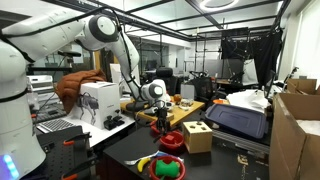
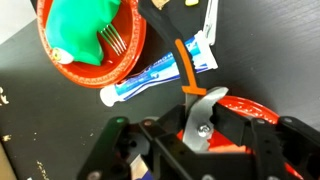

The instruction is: Put the pliers in the bowl next to the toy box

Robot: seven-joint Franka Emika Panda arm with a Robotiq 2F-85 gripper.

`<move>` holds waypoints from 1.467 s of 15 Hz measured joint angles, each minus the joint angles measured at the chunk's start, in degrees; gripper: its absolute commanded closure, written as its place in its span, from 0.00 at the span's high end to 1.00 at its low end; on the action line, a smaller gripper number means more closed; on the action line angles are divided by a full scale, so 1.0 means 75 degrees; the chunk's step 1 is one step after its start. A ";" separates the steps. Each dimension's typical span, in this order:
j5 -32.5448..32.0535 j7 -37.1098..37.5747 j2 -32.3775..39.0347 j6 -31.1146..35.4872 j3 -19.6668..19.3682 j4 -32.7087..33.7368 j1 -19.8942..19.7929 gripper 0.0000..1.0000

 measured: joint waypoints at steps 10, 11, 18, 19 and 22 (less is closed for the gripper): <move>-0.1056 0.0016 0.0122 -0.0945 0.0271 0.0800 -0.0052 0.09; -0.1123 0.0016 0.0224 -0.1031 0.0283 0.0977 -0.0057 0.09; -0.1446 0.0016 0.1271 -0.1445 0.0310 0.2568 -0.0118 0.09; -0.1514 0.0016 0.1436 -0.1492 0.0307 0.2777 -0.0127 0.09; -0.1637 0.0016 0.1889 -0.1616 0.0307 0.3329 -0.0152 0.09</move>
